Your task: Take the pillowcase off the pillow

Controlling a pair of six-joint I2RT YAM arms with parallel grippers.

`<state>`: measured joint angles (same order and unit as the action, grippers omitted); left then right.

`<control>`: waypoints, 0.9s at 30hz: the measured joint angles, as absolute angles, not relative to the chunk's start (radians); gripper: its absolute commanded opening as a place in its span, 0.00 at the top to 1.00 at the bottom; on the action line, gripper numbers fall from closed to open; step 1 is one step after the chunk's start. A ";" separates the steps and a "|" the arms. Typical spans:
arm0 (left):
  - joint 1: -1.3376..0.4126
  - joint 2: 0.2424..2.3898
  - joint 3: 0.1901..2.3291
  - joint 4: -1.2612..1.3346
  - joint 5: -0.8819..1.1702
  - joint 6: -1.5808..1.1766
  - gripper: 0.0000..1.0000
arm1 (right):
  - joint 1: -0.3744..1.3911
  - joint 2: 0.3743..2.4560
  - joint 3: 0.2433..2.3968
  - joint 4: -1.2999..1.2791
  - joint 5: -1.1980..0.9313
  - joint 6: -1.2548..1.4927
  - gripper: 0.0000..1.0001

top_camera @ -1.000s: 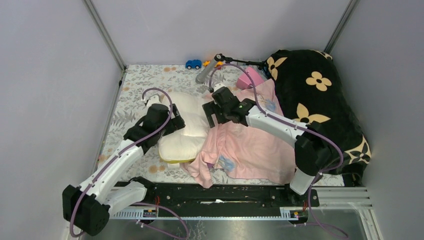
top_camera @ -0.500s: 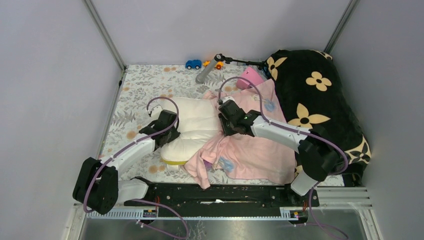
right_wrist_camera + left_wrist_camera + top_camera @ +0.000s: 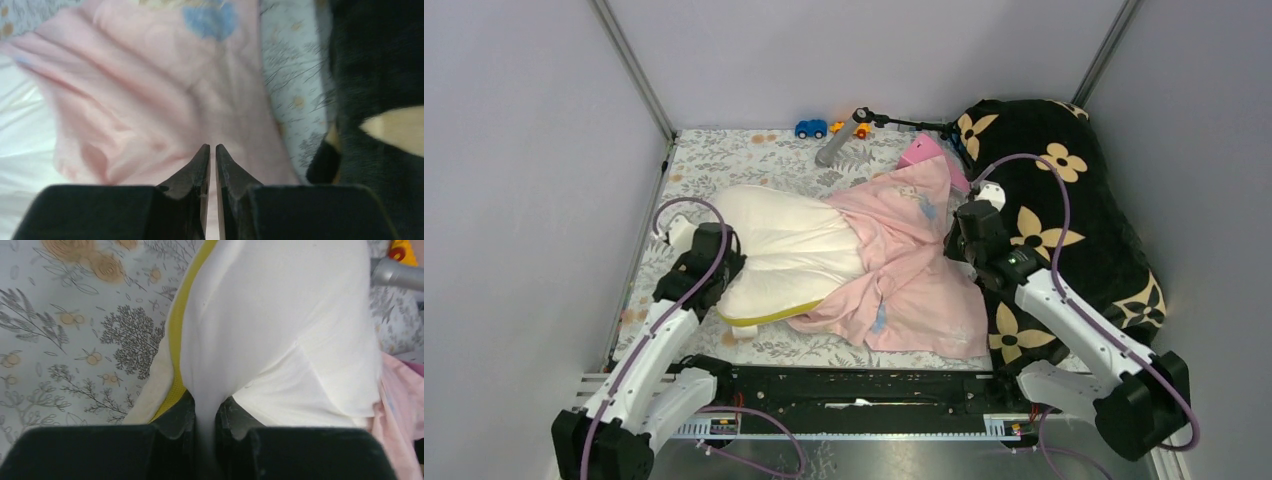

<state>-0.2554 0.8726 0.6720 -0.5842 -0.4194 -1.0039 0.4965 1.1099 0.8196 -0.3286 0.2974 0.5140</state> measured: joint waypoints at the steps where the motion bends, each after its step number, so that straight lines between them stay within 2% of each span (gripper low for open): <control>1: -0.247 0.854 0.685 -0.604 -0.427 -1.003 1.00 | 0.497 1.088 0.820 -0.326 0.297 0.518 0.85; 2: -0.242 0.842 0.698 -0.620 -0.438 -0.999 1.00 | 0.497 1.066 0.820 -0.324 0.308 0.517 0.82; 3: -0.237 0.836 0.709 -0.632 -0.455 -0.990 1.00 | 0.490 1.047 0.820 -0.324 0.324 0.516 0.74; 5: -0.218 0.833 0.731 -0.652 -0.490 -0.949 0.90 | 0.476 1.029 0.820 -0.319 0.313 0.504 0.52; 6: -0.207 0.841 0.740 -0.650 -0.483 -0.913 0.79 | 0.471 1.026 0.820 -0.314 0.282 0.491 0.40; 7: -0.202 0.853 0.750 -0.643 -0.464 -0.879 0.65 | 0.468 1.025 0.820 -0.300 0.227 0.470 0.33; 10: -0.197 0.936 0.821 -0.633 -0.364 -0.777 0.23 | 0.470 1.051 0.834 -0.279 0.011 0.423 0.22; 11: -0.197 0.974 0.860 -0.635 -0.333 -0.755 0.14 | 0.471 1.072 0.847 -0.280 -0.044 0.415 0.20; 13: -0.198 1.021 0.919 -0.634 -0.300 -0.727 0.03 | 0.489 1.131 0.899 -0.303 -0.128 0.400 0.13; 17: -0.200 1.005 0.971 -0.649 -0.325 -0.715 0.01 | 0.654 1.208 0.985 -0.337 -0.126 0.368 0.01; 21: -0.202 0.935 1.003 -0.697 -0.384 -0.731 0.01 | 0.794 1.213 1.010 -0.349 -0.091 0.402 0.00; 27: -0.202 0.903 1.083 -0.766 -0.421 -0.726 0.01 | 0.834 1.216 0.994 -0.346 0.020 0.591 0.00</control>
